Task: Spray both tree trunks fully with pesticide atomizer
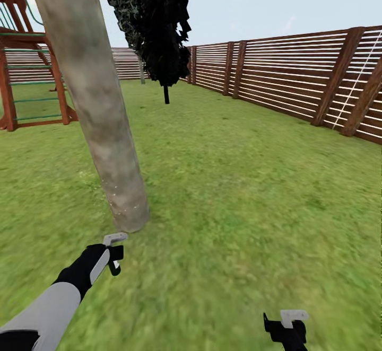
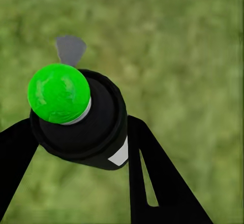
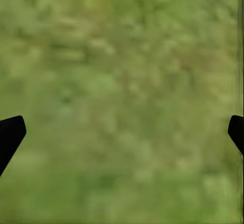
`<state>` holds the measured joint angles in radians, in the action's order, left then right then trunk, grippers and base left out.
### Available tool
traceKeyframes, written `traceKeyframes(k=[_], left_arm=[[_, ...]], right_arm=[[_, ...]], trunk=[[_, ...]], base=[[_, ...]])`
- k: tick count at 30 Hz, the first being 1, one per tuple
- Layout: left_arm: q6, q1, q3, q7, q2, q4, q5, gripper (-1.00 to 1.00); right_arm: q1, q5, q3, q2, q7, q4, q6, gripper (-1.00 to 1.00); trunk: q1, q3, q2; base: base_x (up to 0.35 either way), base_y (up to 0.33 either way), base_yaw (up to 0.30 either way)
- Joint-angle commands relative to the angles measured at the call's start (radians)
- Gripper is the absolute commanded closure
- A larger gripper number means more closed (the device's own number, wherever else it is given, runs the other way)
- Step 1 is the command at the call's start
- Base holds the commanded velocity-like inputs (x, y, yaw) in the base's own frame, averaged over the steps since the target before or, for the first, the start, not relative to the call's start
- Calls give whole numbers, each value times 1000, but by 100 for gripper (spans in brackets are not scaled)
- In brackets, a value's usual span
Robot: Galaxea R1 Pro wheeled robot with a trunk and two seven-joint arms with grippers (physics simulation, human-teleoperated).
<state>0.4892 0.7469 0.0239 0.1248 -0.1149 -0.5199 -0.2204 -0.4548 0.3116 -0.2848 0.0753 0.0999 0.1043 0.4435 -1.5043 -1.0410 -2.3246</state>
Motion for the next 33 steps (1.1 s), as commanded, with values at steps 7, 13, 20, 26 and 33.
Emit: traceKeyframes(k=[7,13,20,26,33], left_arm=[[-7,0,4,4,-41,-34,-15,100],[-7,2,39,5,-20,-66,-14,100],[-1,2,77,-1,-53,-163,-17,100],[25,9,90,-7,-79,-174,-30,100],[74,6,118,-9,-62,-212,-21,100]], right_arm=[[-1,11,-5,0,4,-1,3,-100],[-1,11,-5,0,4,-1,3,-100],[-1,11,-7,0,4,-1,3,-100],[-1,11,-7,0,4,-1,3,-100],[-1,11,-5,0,4,-1,3,-100]], trunk=[[0,-1,0],[0,-1,0],[0,-1,0],[0,-1,0],[0,-1,0]], base=[[-2,-276,100],[85,-267,238],[151,-91,16],[2,-1,0],[0,0,81]])
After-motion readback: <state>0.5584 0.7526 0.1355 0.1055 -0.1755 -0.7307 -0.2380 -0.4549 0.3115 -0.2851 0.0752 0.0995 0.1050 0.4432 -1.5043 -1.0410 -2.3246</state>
